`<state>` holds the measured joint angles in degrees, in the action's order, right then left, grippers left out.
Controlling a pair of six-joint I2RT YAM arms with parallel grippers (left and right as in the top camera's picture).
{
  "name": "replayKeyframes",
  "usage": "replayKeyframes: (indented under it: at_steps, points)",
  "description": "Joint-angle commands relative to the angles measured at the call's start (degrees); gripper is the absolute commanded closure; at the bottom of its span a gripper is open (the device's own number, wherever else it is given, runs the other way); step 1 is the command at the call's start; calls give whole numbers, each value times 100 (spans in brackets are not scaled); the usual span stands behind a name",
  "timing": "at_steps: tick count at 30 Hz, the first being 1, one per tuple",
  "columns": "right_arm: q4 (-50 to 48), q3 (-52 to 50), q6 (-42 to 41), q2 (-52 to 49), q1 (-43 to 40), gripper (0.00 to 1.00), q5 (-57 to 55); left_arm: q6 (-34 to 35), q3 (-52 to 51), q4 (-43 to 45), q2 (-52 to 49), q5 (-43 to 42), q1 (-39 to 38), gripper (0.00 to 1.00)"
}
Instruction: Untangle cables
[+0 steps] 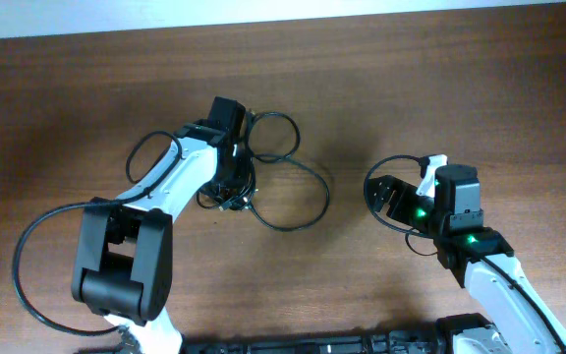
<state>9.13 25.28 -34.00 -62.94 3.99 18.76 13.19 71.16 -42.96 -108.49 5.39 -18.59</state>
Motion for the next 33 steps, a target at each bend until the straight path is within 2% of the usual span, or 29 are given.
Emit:
replayKeyframes:
  at_steps: [1, 5, 6, 10, 12, 14, 16, 19, 20, 21, 23, 27, 31, 33]
  points:
    - [15, -9, 83, 48, -26, 1, -13, -44, 13, 118, -81, -24, 9, 62]
    - [74, -9, 81, 48, -24, 1, 35, 304, 13, 472, -466, -50, 9, 87]
    - [83, -9, 81, 48, -26, 1, 107, 304, 13, 535, -577, -101, 11, 99]
    - [262, -9, 83, 48, -15, 1, 597, 337, 55, 433, -138, -177, 11, 100]
    - [286, -11, 79, 44, 149, 1, 636, 850, 59, 437, 848, -232, 2, 100]
    - [85, -11, 55, 44, 772, 1, 654, 1318, 57, 433, 1899, -457, -138, 100]
    - [-540, -11, -61, 44, 1432, 1, 647, 1360, 57, 433, 2402, -452, -494, 100]
    - [-1716, -11, -400, 44, 2065, 1, 608, 1373, 55, 345, 2439, -278, -918, 100]
    - [-2229, -11, -400, 44, 2302, 1, 544, 1445, 55, 297, 2439, 26, -1095, 100]
    - [-2417, -11, -433, 44, 2459, 1, 210, 1445, 52, 260, 2439, 415, -1305, 100]
    - [-2573, -11, -933, 37, 2616, 1, -319, 1445, 52, 190, 2439, 645, -1563, 100]
    - [-3169, -9, -1449, -170, 2752, 1, -275, 1464, 52, 190, 2439, 645, -1668, 100]
    - [-3543, -9, -1646, -732, 2756, 1, -223, 1875, 52, 192, 2439, 595, -1668, 100]
    - [-4052, -9, -1775, -977, 2756, 1, 188, 1875, 52, 195, 2439, 588, -1668, 100]
